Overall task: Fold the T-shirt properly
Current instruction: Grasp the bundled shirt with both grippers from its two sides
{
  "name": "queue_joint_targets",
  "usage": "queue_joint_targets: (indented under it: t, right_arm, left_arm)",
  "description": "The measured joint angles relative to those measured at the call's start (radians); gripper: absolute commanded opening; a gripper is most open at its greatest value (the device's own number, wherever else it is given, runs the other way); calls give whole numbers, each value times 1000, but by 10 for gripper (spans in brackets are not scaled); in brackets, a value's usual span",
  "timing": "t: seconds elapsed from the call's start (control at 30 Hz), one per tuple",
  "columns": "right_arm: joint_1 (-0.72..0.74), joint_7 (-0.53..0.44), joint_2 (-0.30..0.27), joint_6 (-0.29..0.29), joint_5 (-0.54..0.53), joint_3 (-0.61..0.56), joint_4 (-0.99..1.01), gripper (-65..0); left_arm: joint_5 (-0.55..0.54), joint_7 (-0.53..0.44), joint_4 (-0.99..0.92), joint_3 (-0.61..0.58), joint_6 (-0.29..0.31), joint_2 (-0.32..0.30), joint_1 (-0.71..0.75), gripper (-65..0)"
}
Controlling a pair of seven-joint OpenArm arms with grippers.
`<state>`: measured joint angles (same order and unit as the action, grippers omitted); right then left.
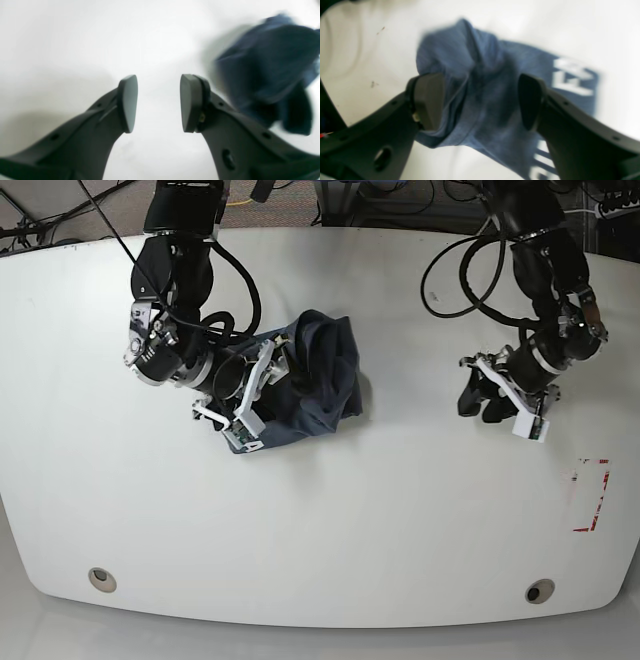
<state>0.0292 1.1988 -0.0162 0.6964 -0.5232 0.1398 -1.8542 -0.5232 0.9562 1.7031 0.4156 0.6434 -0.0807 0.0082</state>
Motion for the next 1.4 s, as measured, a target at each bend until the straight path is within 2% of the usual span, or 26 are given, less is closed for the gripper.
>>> queue_joint_targets:
  t: [0.17,0.33,0.43,0.53,0.73,0.83,0.9,1.0,1.07,1.23,1.27,1.4]
  right_arm:
    - [-1,-1,43,0,0,-101,58,-224]
    - [22,-44,93,0,0,-264,108,-225]
    - [27,-50,108,3,-23,-254,108,-225]
    - [30,-35,99,0,5,-146,79,-225]
    - [39,-37,6,-3,-9,-17,17,-227]
    - [45,-35,-38,-2,-77,39,17,-227]
    - [50,-45,-69,0,-124,80,23,-228]
    - [77,-38,-101,-1,-101,122,75,-235]
    - [101,-33,-118,-5,-94,128,105,-274]
    - [156,-59,-130,2,-113,116,217,-485]
    - [170,-66,-130,-1,-107,116,250,-499]
    - [203,-96,-150,0,-84,104,370,-480]
  left_arm:
    - [-39,-5,29,28,1,-38,24,-392]
    - [-31,0,46,-49,0,-68,31,-392]
    - [-36,-5,69,-116,1,-82,24,-392]
    - [-29,-3,69,-193,0,-90,7,-392]
    - [-8,-2,68,-347,-4,-117,-45,-392]
    - [29,-13,76,-463,-4,-117,-69,-392]
    - [58,-8,83,-531,-3,-104,-69,-392]
    - [106,2,80,-619,5,-56,-95,-392]
    - [116,-8,81,-673,1,-35,-123,-392]
    - [175,-12,67,-760,2,1,-134,-392]
    - [193,-7,46,-763,5,12,-132,-392]
    - [243,-15,-37,-758,5,25,-137,-392]
